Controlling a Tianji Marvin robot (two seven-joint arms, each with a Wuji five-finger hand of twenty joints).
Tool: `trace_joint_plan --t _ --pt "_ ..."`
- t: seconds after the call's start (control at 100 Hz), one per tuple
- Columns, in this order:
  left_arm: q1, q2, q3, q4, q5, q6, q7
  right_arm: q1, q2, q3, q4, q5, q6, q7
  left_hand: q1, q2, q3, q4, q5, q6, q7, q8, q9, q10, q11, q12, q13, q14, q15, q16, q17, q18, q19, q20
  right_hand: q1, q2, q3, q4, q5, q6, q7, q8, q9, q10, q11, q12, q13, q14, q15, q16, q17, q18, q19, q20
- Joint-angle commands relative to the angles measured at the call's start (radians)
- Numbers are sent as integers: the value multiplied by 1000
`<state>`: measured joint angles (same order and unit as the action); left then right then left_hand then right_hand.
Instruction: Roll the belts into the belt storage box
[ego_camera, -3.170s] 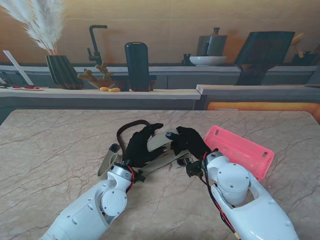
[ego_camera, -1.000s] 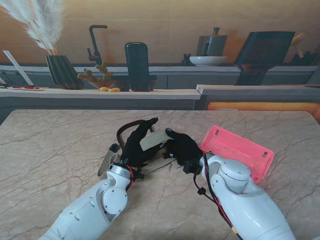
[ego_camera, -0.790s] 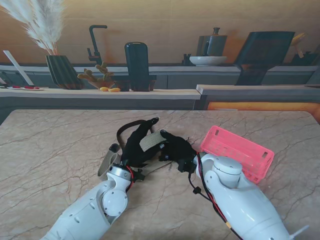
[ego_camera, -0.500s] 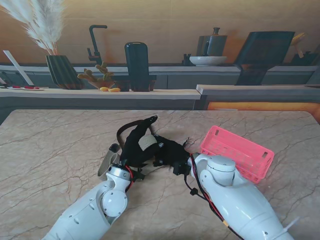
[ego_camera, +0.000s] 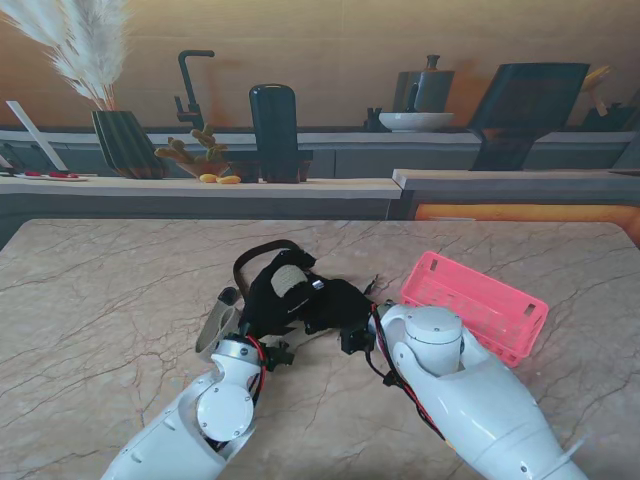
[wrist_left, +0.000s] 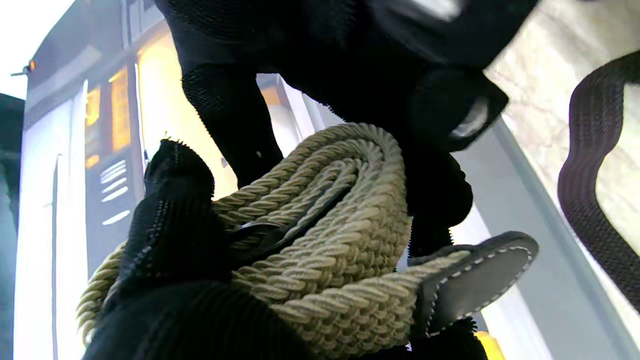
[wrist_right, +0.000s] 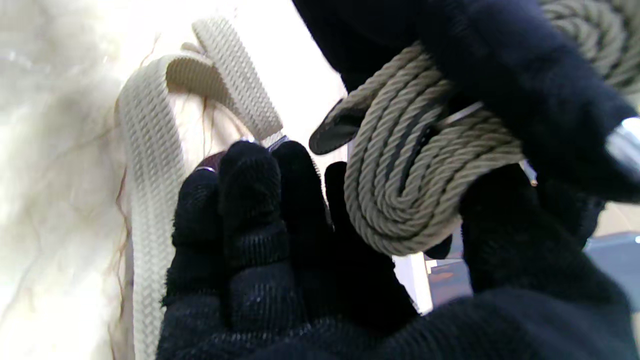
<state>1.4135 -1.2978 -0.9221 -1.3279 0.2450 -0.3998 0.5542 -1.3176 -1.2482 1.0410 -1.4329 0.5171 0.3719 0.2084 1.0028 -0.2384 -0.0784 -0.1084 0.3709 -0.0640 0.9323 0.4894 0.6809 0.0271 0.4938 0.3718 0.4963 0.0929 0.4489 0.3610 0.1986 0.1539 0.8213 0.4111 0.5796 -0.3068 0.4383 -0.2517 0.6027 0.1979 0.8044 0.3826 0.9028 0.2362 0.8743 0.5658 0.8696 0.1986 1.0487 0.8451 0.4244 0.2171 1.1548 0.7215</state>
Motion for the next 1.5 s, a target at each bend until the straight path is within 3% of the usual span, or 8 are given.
trace_joint_plan --t 0.0,0.23,0.49,0.62,0.77,1.18,1.3,1.49 --pt "0 -18 3 -18 47 12 26 -19 7 -14 -5 -13 -19 -10 149 245 30 20 70 -46 47 35 36 -18 21 17 19 -4 14 26 -7 2 27 15 207 -90 224 106 -19 -237 84 5 -39 5 -63 -41 -46 -13 -97 -51 -14 4 -23 -18" --pt "2 -26 -4 -30 -25 66 8 -40 29 -19 -12 -264 -141 -92 163 251 29 20 52 -27 79 88 44 5 26 34 39 5 20 52 5 4 45 22 30 -233 465 167 -48 -192 -176 164 -189 -3 -158 -95 -148 -37 -317 -165 -62 -18 -176 -62" --pt "-2 -44 -13 -40 -133 128 6 -69 41 -25 -11 -576 -314 -249 156 251 28 22 39 -30 34 70 6 -10 6 33 4 -4 1 53 -5 -15 34 17 -71 -374 490 139 -155 -167 -219 187 -305 -25 -207 -132 -234 -64 -500 -287 -101 -63 -314 -146" --pt "-13 -61 -15 -38 -202 161 19 -70 51 -39 7 -766 -411 -329 148 278 26 18 9 -29 -24 38 -103 -16 -40 18 -87 -22 -39 41 -60 -49 -10 -2 -88 -437 417 126 -266 -162 -243 172 -421 -41 -270 -170 -321 -72 -632 -380 -139 -88 -399 -206" --pt "-28 -82 -14 -35 -296 179 32 -52 50 -80 43 -948 -494 -456 102 345 12 9 -59 -74 -57 35 -329 -31 -101 -17 -257 -65 -92 23 -208 -112 -125 -51 -170 -528 541 102 -372 -155 -242 152 -559 -35 -307 -230 -430 -77 -719 -481 -186 -114 -487 -290" --pt "-49 -103 3 -23 -394 201 27 48 24 -207 158 -1134 -562 -662 22 410 6 3 -96 -164 -119 36 -468 -71 -189 -83 -375 -112 -148 20 -247 -134 -420 -60 -345 -416 476 82 -484 -44 -366 109 -740 96 -459 -349 -733 11 -728 -574 -370 -41 -588 -381" --pt "-53 -110 11 -24 -430 206 28 76 19 -241 181 -1184 -544 -712 -1 437 3 1 -120 -185 -132 32 -473 -82 -229 -91 -384 -122 -166 15 -252 -131 -464 -41 -276 -240 164 130 -477 -10 -427 147 -739 122 -520 -367 -769 24 -717 -607 -396 -22 -595 -394" --pt "-55 -125 27 -40 -509 210 34 115 10 -282 213 -1231 -507 -772 -18 459 3 -1 -159 -197 -126 10 -498 -101 -328 -66 -393 -133 -218 30 -252 -148 -565 34 -345 -319 255 178 -446 11 -464 182 -737 135 -499 -357 -768 40 -683 -597 -405 4 -541 -390"
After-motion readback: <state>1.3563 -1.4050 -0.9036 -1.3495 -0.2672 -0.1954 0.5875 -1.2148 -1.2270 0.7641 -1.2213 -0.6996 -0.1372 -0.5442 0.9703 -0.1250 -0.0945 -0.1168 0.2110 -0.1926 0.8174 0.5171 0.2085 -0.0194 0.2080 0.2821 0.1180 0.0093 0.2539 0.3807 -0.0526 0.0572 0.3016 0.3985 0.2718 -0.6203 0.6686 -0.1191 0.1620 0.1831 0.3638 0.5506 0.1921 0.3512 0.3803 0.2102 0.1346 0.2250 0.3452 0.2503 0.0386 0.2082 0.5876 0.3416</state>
